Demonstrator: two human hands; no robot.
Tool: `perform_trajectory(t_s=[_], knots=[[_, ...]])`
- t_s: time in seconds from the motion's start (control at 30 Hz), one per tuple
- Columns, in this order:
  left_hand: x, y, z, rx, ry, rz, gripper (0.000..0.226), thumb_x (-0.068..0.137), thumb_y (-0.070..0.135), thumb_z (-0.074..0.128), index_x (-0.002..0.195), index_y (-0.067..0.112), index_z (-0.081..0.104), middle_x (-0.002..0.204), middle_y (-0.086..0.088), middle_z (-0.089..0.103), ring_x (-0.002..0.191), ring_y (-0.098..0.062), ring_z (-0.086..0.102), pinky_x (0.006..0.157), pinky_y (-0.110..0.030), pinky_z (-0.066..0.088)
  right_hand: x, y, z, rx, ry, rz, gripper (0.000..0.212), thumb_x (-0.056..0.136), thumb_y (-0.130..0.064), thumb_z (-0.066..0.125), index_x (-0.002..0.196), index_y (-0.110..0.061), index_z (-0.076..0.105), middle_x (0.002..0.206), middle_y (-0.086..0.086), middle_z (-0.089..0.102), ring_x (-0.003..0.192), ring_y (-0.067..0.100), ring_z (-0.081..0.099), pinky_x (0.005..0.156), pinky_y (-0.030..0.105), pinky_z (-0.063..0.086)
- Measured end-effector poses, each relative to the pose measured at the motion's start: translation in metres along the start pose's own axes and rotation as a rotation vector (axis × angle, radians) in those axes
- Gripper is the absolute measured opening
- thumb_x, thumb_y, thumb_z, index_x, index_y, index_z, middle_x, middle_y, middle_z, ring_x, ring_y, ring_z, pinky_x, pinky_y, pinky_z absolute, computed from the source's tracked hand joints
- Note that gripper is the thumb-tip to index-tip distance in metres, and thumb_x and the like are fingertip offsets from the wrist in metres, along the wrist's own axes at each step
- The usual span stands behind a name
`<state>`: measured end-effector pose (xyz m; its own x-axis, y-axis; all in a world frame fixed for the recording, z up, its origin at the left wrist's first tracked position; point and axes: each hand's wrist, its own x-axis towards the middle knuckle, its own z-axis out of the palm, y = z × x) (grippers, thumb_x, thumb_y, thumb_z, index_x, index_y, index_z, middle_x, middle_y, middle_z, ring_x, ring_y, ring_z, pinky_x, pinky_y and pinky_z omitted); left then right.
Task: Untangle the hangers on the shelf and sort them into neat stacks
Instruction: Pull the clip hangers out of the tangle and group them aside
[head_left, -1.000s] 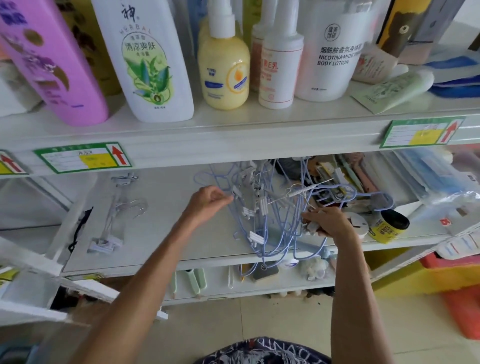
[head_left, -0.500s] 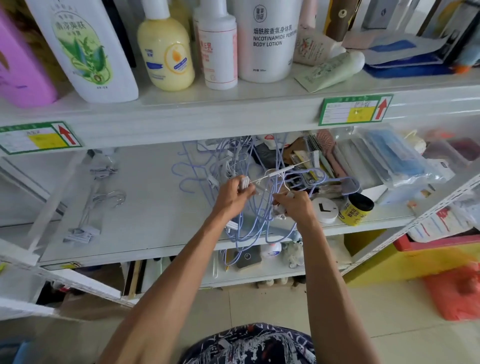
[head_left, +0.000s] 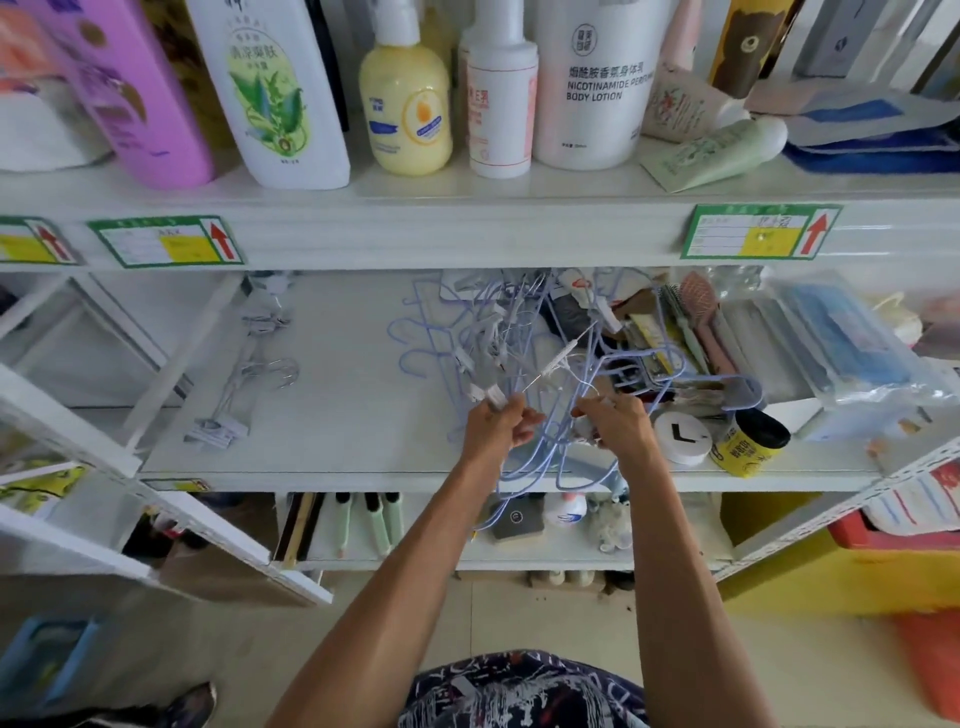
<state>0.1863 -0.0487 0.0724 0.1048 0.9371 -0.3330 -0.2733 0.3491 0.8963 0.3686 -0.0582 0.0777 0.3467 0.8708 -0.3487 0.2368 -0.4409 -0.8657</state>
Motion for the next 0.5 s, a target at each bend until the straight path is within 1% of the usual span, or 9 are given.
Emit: perform_trajectory(t_s=[0.07,0.13,0.2,0.27,0.3,0.33,0.4,0.47,0.5], knots=[[-0.004,-0.003,0.005,0.009,-0.034,0.007,0.013,0.099,0.020,0.058,0.094,0.008,0.059,0.084,-0.009,0.074,0.077,-0.016,0.072,0.059,-0.021,0.053,-0.002,-0.001,-0.001,-0.037,-0.008,0.013,0.040,0.058,-0.051,0.066,0.081,-0.019,0.074,0.071,0.008,0.072,0.067,0.024,0.065,0.071,0.043,0.056],[-0.006,-0.003,0.014,0.045,-0.083,0.045,0.013,0.099,0.021,0.057,0.093,0.010,0.060,0.091,-0.010,0.074,0.084,-0.017,0.073,0.061,-0.022,0.053,-0.005,-0.004,0.000,-0.066,-0.008,0.000,0.037,0.062,-0.049,0.067,0.083,-0.019,0.073,0.073,0.008,0.071,0.068,0.024,0.065,0.072,0.043,0.056],[-0.005,0.000,0.026,0.069,-0.112,0.066,0.011,0.098,0.022,0.058,0.092,0.013,0.060,0.096,-0.013,0.074,0.087,-0.020,0.072,0.064,-0.024,0.053,-0.012,-0.011,0.001,-0.077,-0.027,-0.028,0.027,0.076,-0.039,0.067,0.088,-0.015,0.073,0.072,0.007,0.069,0.065,0.021,0.062,0.065,0.038,0.052],[-0.003,0.002,0.038,0.065,-0.105,0.052,0.011,0.098,0.020,0.059,0.091,0.012,0.061,0.093,-0.014,0.073,0.084,-0.021,0.071,0.067,-0.029,0.054,-0.017,-0.014,0.000,-0.052,-0.071,-0.041,0.022,0.089,-0.023,0.061,0.095,-0.005,0.069,0.073,0.010,0.067,0.063,0.019,0.057,0.057,0.030,0.044],[-0.002,0.002,0.043,0.055,-0.092,0.037,0.012,0.098,0.019,0.059,0.089,0.011,0.062,0.090,-0.012,0.073,0.080,-0.021,0.070,0.069,-0.032,0.054,-0.018,-0.014,-0.002,-0.052,-0.083,-0.043,0.020,0.091,-0.020,0.058,0.097,-0.004,0.068,0.076,0.012,0.067,0.063,0.019,0.057,0.055,0.028,0.042],[0.000,0.001,0.048,0.043,-0.068,0.022,0.013,0.098,0.019,0.059,0.088,0.010,0.063,0.087,-0.011,0.072,0.076,-0.019,0.069,0.069,-0.034,0.053,-0.019,-0.013,-0.002,-0.058,-0.094,-0.045,0.018,0.092,-0.020,0.056,0.098,-0.007,0.068,0.079,0.014,0.069,0.063,0.018,0.058,0.054,0.026,0.041],[0.001,-0.002,0.055,0.010,0.010,-0.006,0.016,0.098,0.020,0.059,0.088,0.009,0.064,0.083,-0.007,0.071,0.071,-0.016,0.067,0.068,-0.033,0.052,-0.021,-0.013,-0.004,-0.077,-0.127,-0.070,0.016,0.094,-0.025,0.057,0.098,-0.016,0.070,0.082,0.011,0.070,0.061,0.015,0.060,0.051,0.024,0.040],[0.002,-0.004,0.058,-0.126,0.065,-0.048,0.017,0.098,0.021,0.059,0.086,0.010,0.064,0.082,-0.005,0.070,0.072,-0.016,0.066,0.069,-0.034,0.051,-0.023,-0.014,-0.005,-0.091,-0.158,-0.083,0.016,0.095,-0.028,0.058,0.094,-0.022,0.072,0.080,0.004,0.071,0.058,0.013,0.061,0.050,0.022,0.039],[0.001,-0.005,0.057,-0.232,0.058,-0.086,0.016,0.098,0.021,0.059,0.086,0.012,0.064,0.086,-0.005,0.070,0.076,-0.017,0.066,0.071,-0.035,0.050,-0.023,-0.015,-0.007,-0.095,-0.166,-0.087,0.015,0.095,-0.029,0.059,0.090,-0.024,0.072,0.077,0.002,0.070,0.057,0.012,0.060,0.049,0.022,0.038]])
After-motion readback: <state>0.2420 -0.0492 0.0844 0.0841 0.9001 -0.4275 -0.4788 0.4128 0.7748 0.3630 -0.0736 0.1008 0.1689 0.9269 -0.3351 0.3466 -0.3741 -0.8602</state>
